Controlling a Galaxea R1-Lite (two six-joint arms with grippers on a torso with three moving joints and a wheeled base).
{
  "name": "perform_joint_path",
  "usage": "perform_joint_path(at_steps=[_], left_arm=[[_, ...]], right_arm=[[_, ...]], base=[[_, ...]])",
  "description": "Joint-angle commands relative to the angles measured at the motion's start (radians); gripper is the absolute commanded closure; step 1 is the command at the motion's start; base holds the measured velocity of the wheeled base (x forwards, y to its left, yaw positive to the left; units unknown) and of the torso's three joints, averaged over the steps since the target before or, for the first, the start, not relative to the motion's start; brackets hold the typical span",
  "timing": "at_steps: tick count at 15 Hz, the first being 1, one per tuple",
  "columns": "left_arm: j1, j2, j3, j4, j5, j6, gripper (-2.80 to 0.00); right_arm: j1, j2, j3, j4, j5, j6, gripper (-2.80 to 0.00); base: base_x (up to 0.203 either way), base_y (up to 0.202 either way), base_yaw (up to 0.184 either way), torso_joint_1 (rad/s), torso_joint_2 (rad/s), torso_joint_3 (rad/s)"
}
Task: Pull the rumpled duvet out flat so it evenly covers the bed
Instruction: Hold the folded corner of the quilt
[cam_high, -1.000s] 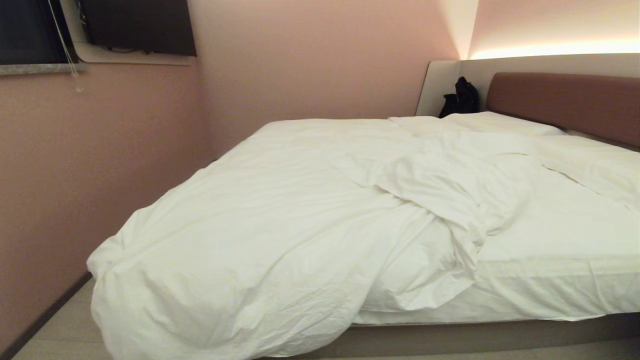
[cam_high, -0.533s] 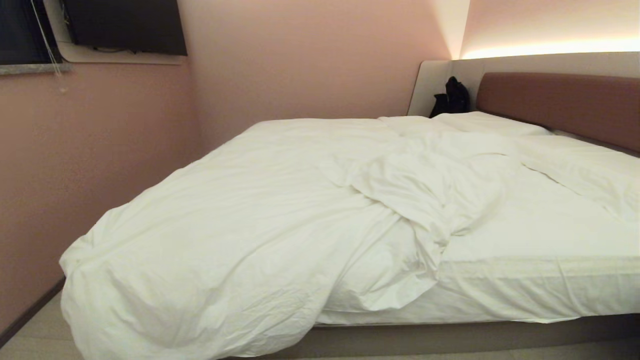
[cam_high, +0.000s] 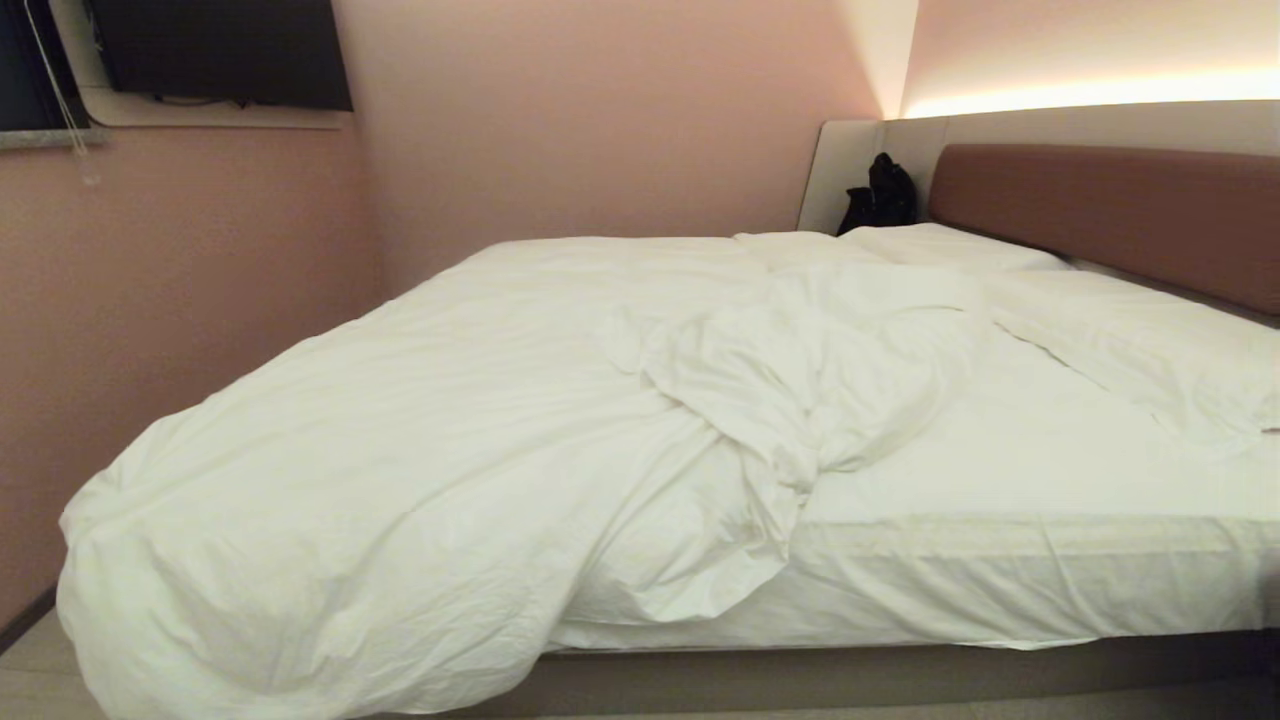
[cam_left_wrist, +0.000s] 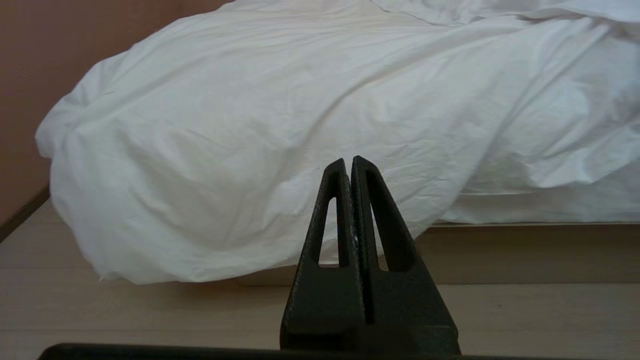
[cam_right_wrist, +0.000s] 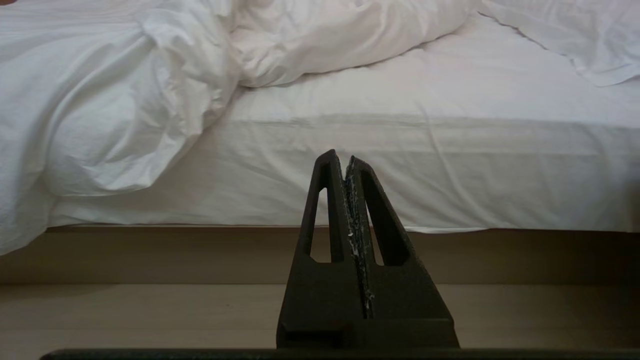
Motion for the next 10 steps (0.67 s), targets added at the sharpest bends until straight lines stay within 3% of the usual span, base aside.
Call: perform_joint_path(at_steps=[1,7,10], left_arm=[[0.000,0.001,0.000,0.000,0.000,0.001,0.00],[0.000,0.001,0.000,0.000,0.000,0.002,0.00],[0.000,0.001,0.002,0.000,-0.002,0.001,0.00]], right_arm=[[0.000,0.001,0.000,0.001,-0.001,0.000,0.00],[0.000,0.001,-0.001,0.000,0.001,0.000,0.00],[0.000,0.001,0.000,0.001,0.001,0.000,0.00]], base=[[0.000,-0.191,-0.001,0.000,0.00,0.007],[0.000,-0.192,0.001,0.004,0.00,0.001],[0.000,-0.082,0.000,0.006,0.00,0.003]])
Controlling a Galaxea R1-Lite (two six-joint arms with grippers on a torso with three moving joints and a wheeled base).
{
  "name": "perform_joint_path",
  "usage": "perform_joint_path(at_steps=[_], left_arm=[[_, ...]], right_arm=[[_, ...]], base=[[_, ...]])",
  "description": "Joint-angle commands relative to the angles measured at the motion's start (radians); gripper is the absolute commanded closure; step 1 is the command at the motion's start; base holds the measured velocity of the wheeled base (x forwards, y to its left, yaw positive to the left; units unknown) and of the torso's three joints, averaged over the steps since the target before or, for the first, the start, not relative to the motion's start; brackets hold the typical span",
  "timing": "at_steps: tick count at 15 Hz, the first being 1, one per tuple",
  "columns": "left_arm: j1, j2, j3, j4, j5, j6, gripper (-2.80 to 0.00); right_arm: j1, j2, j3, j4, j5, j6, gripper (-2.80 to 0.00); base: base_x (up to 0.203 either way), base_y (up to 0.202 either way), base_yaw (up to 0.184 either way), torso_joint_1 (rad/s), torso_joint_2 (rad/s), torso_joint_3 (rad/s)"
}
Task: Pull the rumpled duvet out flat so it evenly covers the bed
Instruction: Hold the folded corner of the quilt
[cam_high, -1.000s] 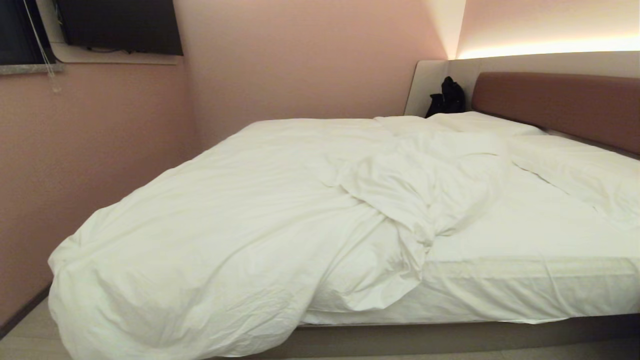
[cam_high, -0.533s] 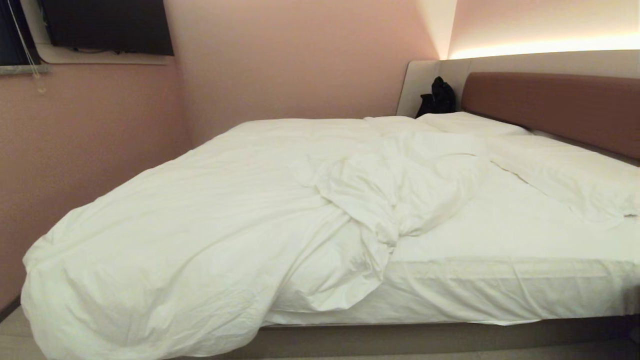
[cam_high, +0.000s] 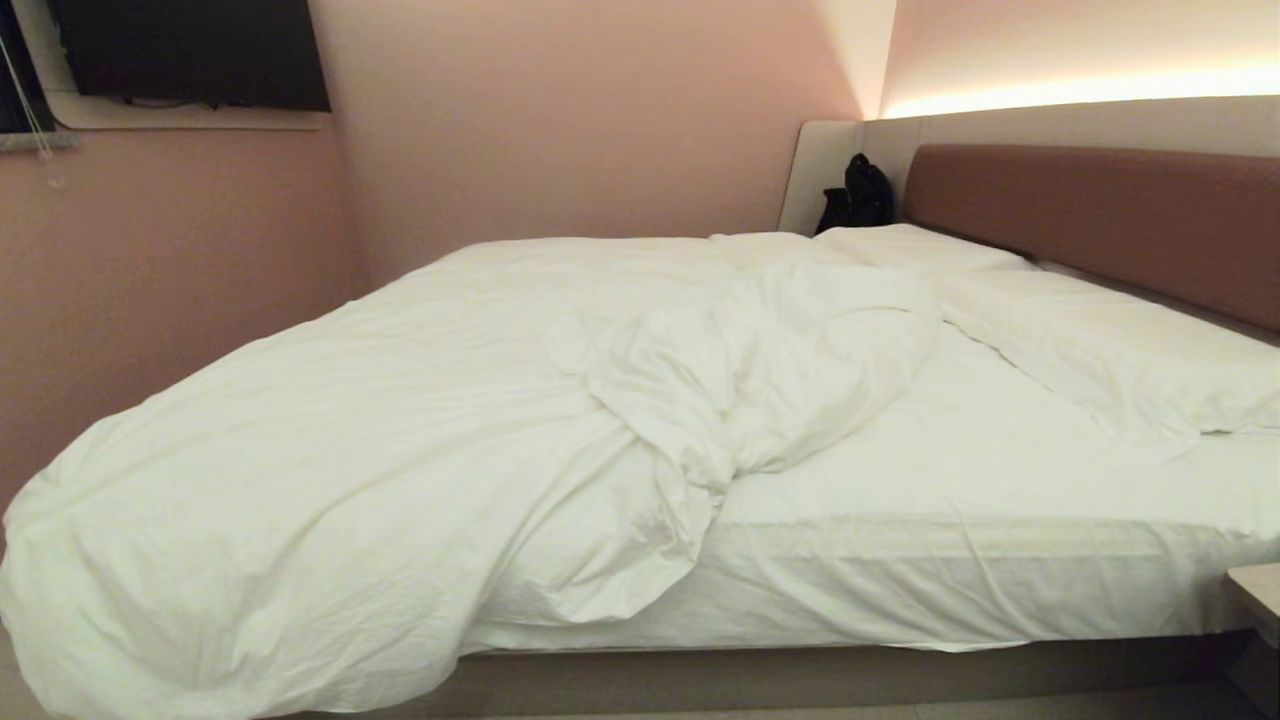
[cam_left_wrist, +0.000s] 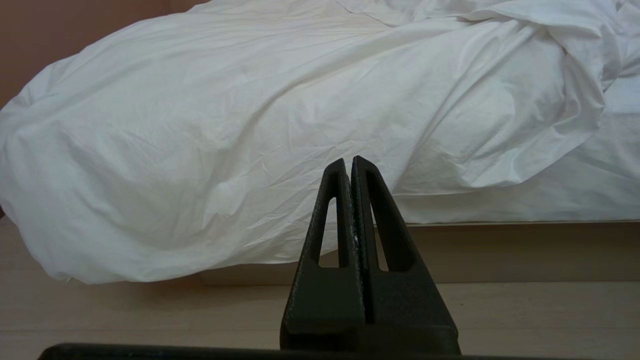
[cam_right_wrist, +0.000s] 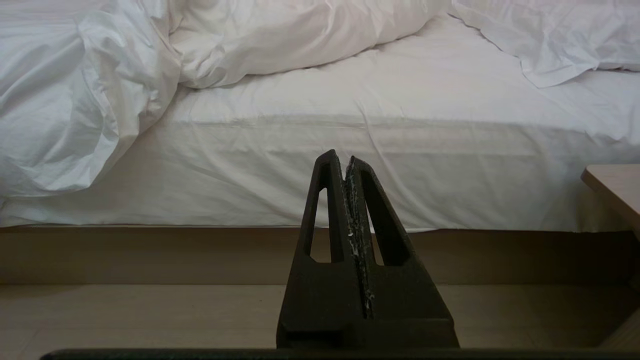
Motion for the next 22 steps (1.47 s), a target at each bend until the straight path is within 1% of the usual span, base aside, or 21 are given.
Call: perform_joint_path(at_steps=[1,3,6,13,15,16,22], left_arm=[[0.001,0.001,0.001,-0.002,-0.002,-0.003,0.00],[0.001,0.000,0.001,-0.002,-0.002,-0.004,0.00],[0.001,0.000,0.000,-0.005,0.001,-0.042,0.00],[0.001,0.000,0.000,-0.005,0.001,-0.042,0.00],[0.001,0.002,0.000,0.000,0.001,-0.027,0.00],[0.001,0.002,0.001,-0.003,-0.008,0.002,0.00],[0.001,0.002,0.001,-0.002,-0.004,0.001,0.00]], right_arm=[[0.000,0.001,0.000,0.000,0.000,0.000,0.00],[0.000,0.001,0.000,0.000,0.000,0.000,0.00],[0.000,0.001,0.000,0.001,0.000,0.000,0.00],[0.000,0.001,-0.001,0.001,0.001,0.000,0.00],[0.000,0.001,0.000,0.000,0.001,-0.009,0.00],[0.000,0.001,-0.001,0.001,0.001,0.004,0.00],[0.000,0.001,0.000,0.001,0.001,0.004,0.00]], base=[[0.000,0.000,0.000,0.000,0.00,0.000],[0.000,0.000,0.000,0.000,0.00,0.000],[0.000,0.000,0.000,0.000,0.00,0.000],[0.000,0.000,0.000,0.000,0.00,0.000],[0.000,0.000,0.000,0.000,0.00,0.000],[0.000,0.000,0.000,0.000,0.00,0.000],[0.009,0.000,0.000,0.000,0.00,0.001]])
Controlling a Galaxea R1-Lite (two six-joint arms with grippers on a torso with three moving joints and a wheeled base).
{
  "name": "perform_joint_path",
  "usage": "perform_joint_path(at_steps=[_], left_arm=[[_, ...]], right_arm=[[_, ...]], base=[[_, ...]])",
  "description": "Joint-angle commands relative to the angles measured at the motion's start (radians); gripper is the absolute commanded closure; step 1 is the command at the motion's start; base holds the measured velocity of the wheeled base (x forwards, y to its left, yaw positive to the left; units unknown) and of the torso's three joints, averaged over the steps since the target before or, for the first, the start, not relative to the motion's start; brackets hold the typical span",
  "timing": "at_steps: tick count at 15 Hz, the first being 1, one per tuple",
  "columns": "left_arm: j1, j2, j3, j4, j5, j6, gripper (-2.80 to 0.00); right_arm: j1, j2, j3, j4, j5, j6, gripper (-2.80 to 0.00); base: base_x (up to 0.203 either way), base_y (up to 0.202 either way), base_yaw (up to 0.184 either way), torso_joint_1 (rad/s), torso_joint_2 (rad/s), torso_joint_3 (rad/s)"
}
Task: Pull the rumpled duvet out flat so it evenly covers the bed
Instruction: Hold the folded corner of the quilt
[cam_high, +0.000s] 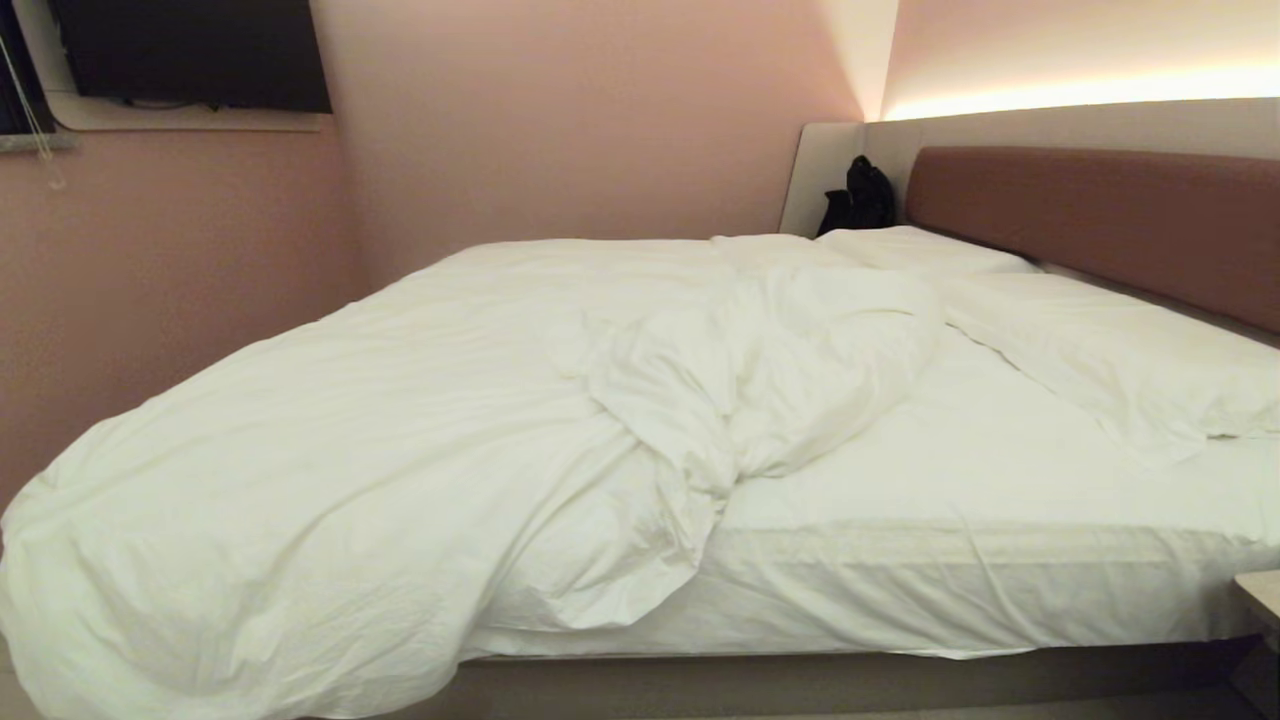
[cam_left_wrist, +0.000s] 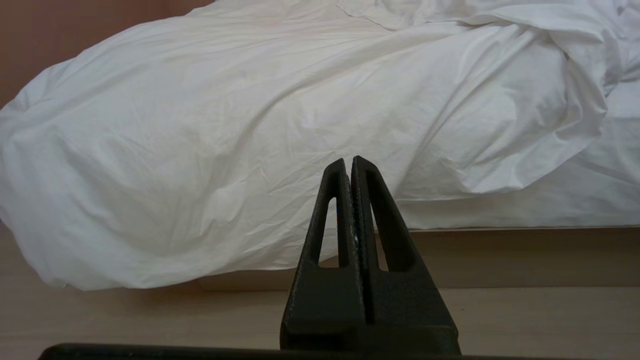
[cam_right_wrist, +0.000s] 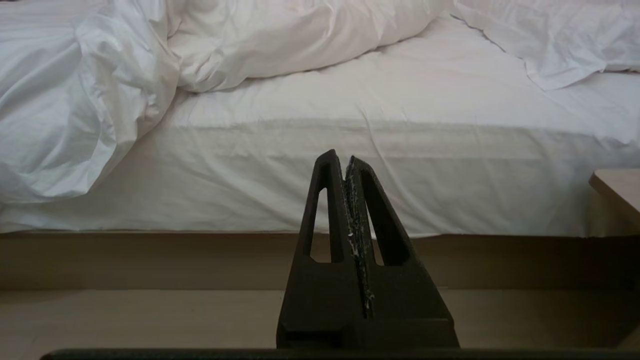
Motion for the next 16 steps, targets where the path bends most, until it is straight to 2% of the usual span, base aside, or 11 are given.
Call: perform_joint_path(at_steps=[1,6,16], left_arm=[[0.000,0.002,0.000,0.003,0.002,-0.004,0.00],[0.000,0.002,0.000,0.004,0.004,-0.008,0.00],[0.000,0.000,0.000,0.001,0.002,-0.012,0.00]], right_arm=[[0.000,0.001,0.000,0.000,-0.001,-0.001,0.00],[0.000,0.001,0.000,0.000,0.000,-0.001,0.00],[0.000,0.001,0.000,-0.002,0.000,-0.001,0.00]], base=[[0.152,0.000,0.008,0.001,0.00,0.002],[0.184,0.000,-0.001,0.006,0.01,0.004],[0.000,0.000,0.000,0.000,0.00,0.000]])
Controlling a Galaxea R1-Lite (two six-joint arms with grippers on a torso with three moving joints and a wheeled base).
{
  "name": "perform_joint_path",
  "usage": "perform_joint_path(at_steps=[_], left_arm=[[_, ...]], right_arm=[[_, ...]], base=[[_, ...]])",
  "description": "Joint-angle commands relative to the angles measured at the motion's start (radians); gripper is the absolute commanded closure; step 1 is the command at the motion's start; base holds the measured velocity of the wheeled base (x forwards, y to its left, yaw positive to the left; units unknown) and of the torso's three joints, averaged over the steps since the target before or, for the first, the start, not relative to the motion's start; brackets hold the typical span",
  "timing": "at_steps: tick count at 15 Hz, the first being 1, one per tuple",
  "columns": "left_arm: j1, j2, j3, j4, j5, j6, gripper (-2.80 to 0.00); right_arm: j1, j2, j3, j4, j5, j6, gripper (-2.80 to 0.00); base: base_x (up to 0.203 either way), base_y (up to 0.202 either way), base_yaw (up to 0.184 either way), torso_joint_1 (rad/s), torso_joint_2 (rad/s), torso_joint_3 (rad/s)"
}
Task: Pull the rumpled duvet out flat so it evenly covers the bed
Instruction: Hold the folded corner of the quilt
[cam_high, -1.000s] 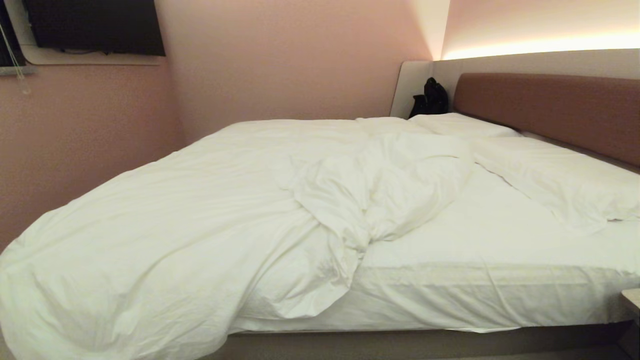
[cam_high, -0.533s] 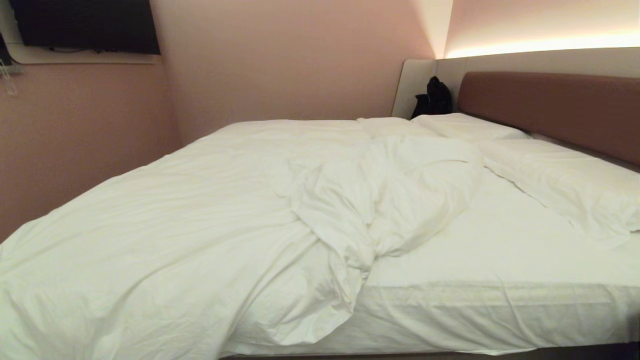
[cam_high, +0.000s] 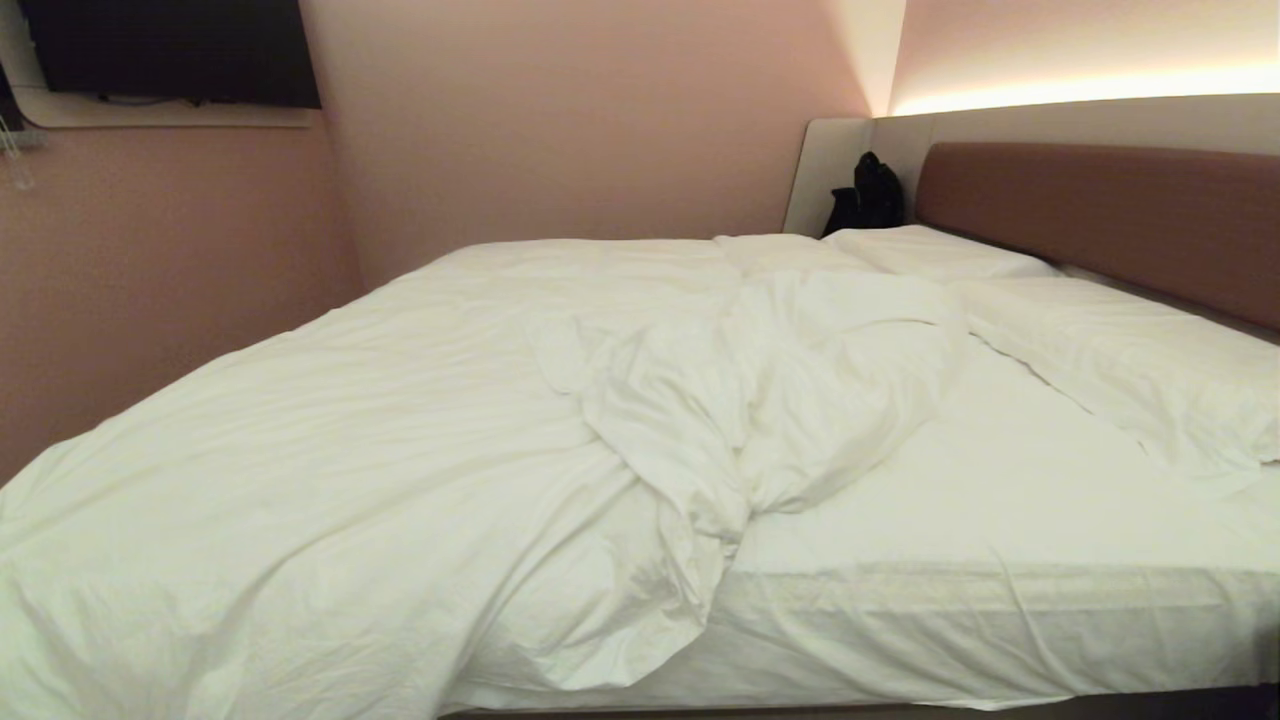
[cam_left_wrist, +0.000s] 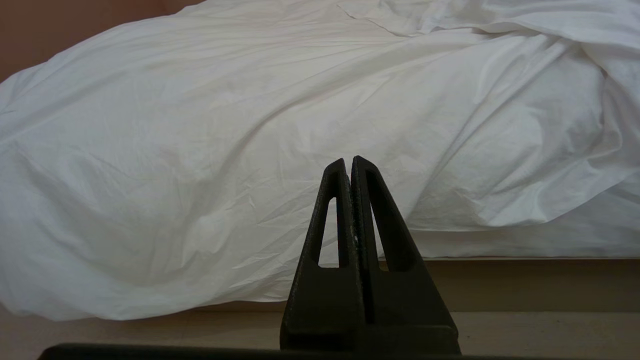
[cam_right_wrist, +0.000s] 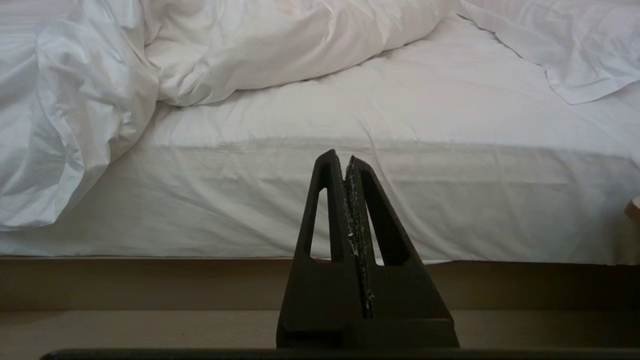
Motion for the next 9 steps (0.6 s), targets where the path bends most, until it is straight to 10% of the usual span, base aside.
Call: perform_joint_path(at_steps=[1,9], left_arm=[[0.000,0.000,0.000,0.000,0.000,0.000,0.00],[0.000,0.000,0.000,0.000,0.000,0.000,0.00]], right_arm=[[0.000,0.001,0.000,-0.002,0.001,-0.002,0.00],[0.000,0.001,-0.002,-0.001,-0.001,-0.009,0.00]], base=[[0.000,0.000,0.000,0.000,0.00,0.000],[0.000,0.000,0.000,0.000,0.00,0.000]])
